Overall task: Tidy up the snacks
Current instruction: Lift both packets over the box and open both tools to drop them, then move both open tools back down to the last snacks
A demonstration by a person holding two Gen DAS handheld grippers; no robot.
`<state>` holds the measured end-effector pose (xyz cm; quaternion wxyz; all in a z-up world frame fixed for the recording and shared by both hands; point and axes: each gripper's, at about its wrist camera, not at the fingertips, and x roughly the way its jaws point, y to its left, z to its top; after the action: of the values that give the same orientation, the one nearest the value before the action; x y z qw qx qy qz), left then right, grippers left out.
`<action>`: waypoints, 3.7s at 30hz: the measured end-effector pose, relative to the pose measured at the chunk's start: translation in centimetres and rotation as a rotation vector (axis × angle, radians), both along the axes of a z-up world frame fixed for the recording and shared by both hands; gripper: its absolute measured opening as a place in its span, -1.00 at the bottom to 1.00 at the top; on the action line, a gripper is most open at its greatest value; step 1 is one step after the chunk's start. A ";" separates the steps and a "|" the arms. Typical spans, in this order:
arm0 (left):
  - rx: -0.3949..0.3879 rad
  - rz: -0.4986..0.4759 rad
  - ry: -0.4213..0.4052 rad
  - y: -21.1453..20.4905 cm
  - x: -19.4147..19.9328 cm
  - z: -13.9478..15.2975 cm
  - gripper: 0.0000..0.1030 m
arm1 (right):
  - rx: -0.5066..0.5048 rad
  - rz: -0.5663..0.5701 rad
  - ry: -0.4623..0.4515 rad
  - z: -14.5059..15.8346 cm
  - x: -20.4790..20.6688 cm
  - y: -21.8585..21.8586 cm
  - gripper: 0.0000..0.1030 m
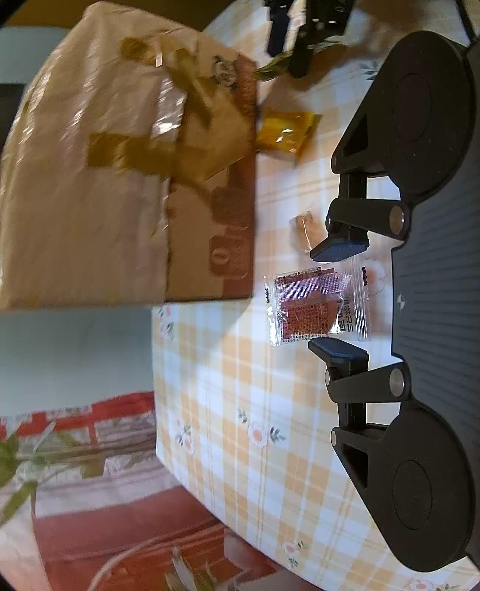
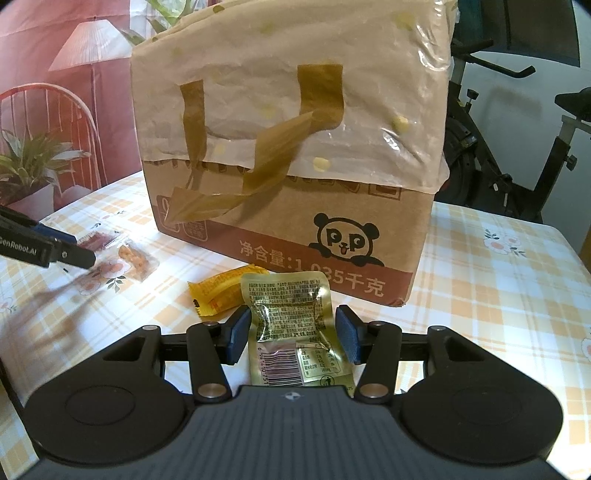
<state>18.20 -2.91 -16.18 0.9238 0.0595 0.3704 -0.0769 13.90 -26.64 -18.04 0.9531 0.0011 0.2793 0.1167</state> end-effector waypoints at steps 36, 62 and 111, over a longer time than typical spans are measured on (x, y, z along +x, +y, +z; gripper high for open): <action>-0.303 -0.254 -0.410 -5.5 6.1 15.8 -0.06 | 0.036 -0.014 -0.446 17.7 1.8 -1.5 0.02; -0.241 -0.247 -0.284 -4.8 9.0 14.2 0.41 | 0.131 -0.134 -0.363 16.1 3.3 -3.1 0.21; -0.220 -0.041 -0.056 5.4 4.1 0.7 0.26 | 0.061 -0.091 0.299 1.9 8.3 5.0 0.20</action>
<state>22.34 2.45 -15.47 0.9329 -0.0328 0.3325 -0.1343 22.23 -21.69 -16.14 0.9048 0.0599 0.4139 0.0801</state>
